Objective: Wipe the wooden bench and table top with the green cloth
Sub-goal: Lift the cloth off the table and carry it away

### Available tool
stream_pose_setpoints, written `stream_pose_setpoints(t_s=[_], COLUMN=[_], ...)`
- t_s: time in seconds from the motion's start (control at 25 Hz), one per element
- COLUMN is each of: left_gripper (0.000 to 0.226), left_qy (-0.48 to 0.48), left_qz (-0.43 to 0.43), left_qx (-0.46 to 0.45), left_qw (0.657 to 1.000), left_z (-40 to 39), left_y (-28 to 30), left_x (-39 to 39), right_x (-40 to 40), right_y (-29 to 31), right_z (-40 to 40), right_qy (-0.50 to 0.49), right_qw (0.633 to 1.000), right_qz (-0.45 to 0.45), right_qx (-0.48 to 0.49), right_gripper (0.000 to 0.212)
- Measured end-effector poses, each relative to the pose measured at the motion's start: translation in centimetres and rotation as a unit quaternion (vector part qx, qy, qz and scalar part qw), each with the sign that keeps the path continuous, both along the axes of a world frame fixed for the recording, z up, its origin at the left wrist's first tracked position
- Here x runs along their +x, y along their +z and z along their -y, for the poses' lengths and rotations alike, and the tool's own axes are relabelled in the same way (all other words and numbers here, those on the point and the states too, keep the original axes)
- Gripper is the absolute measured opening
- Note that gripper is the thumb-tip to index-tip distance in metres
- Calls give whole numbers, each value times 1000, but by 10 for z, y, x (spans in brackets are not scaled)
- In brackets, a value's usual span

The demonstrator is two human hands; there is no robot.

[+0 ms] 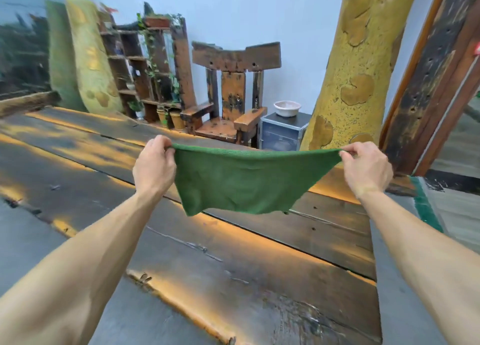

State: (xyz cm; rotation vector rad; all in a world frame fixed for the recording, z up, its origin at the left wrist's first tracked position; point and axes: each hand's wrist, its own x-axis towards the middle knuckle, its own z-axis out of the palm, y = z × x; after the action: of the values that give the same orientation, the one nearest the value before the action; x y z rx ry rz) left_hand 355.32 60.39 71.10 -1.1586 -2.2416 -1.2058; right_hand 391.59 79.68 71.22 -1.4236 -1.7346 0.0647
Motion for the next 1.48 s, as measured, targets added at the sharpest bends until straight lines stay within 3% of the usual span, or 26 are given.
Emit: stream_pose_setpoints(t_s=[0.32, 0.68, 1.08, 1.48], left_gripper=[14, 17, 20, 17], left_qy=[103, 287, 422, 482], left_qz=[-45, -83, -48, 8], left_qx=[64, 61, 56, 69], left_qw=[992, 952, 903, 873], left_z=[109, 302, 465, 527], left_y=[72, 94, 74, 25], left_x=[-84, -174, -241, -315], right_x=[-139, -336, -513, -631], right_y=[71, 75, 67, 37], right_z=[28, 143, 267, 338], right_qy=[105, 296, 401, 427], right_qw=[992, 949, 913, 904], right_qz=[-54, -93, -60, -34], right_qx=[43, 63, 42, 15], right_gripper=[18, 17, 19, 19])
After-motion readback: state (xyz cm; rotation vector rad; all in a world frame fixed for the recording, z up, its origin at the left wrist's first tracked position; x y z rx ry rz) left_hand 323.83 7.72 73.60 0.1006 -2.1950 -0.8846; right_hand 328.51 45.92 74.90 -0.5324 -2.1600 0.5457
